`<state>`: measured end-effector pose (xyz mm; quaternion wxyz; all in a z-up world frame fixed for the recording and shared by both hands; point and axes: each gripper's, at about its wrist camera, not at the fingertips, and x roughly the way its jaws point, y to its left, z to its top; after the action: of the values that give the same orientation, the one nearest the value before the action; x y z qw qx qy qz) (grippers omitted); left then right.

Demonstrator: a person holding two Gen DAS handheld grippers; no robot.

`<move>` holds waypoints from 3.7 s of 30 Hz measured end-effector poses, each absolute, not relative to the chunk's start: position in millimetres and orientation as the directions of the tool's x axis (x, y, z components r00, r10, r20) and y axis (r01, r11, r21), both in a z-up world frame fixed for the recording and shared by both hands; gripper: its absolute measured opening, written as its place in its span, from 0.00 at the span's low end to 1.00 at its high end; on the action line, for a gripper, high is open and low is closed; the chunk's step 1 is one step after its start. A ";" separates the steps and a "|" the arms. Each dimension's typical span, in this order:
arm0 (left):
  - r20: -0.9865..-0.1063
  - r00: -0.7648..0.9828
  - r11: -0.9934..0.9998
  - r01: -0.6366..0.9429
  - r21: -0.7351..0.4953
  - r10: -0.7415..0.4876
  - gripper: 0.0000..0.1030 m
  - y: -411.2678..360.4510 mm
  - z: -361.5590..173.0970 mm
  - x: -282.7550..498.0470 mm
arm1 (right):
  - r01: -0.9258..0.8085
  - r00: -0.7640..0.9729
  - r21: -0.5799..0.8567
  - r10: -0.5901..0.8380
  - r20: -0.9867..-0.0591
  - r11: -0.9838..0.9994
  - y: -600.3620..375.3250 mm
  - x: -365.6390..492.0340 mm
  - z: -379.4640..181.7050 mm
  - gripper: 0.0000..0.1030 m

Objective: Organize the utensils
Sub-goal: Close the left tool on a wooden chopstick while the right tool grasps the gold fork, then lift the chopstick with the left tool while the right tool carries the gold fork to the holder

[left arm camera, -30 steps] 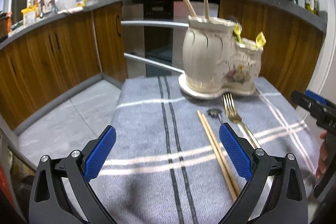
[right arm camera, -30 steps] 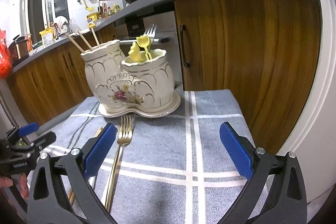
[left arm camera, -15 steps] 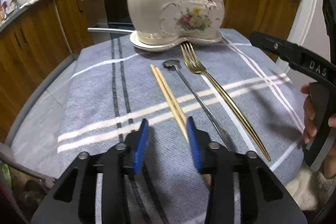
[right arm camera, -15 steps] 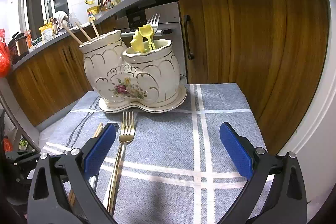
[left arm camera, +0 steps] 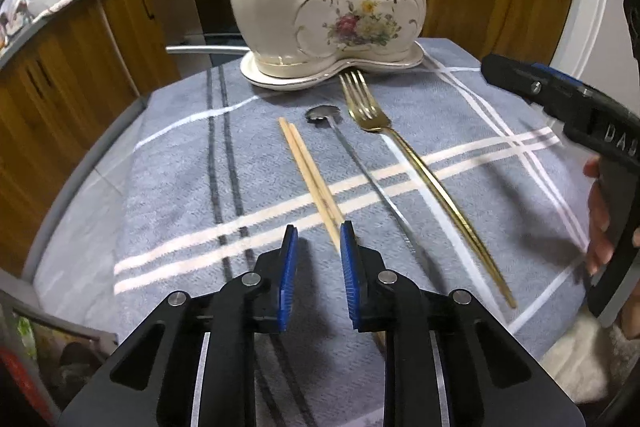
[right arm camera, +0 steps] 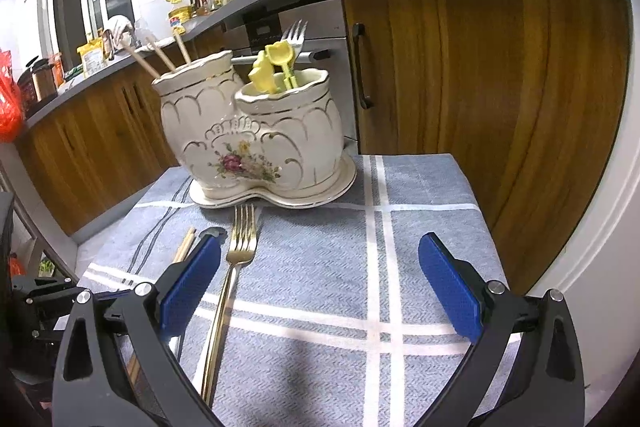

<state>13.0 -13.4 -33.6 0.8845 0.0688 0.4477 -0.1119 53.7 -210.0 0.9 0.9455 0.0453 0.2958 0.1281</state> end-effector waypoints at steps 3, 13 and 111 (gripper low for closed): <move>-0.810 0.575 0.966 0.254 0.040 -0.118 0.22 -18.0 -32.6 12.9 | -0.223 0.792 0.144 0.265 -0.551 0.964 -206.4 52.1 -0.4 0.95; -0.828 0.553 0.967 0.248 0.053 -0.096 0.10 -19.0 -32.0 14.8 | -0.253 0.781 0.110 0.270 -0.563 0.961 -201.8 45.8 -2.8 0.95; -0.481 0.817 0.936 0.352 -0.020 -0.317 0.05 -17.5 75.3 -14.3 | -0.376 0.895 0.141 0.398 -0.199 0.916 -217.4 8.7 93.0 0.06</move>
<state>-14.3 -17.5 75.3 0.9526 0.0348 0.2462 -0.1756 8.7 -217.4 93.0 0.9723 0.0493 0.1125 0.1991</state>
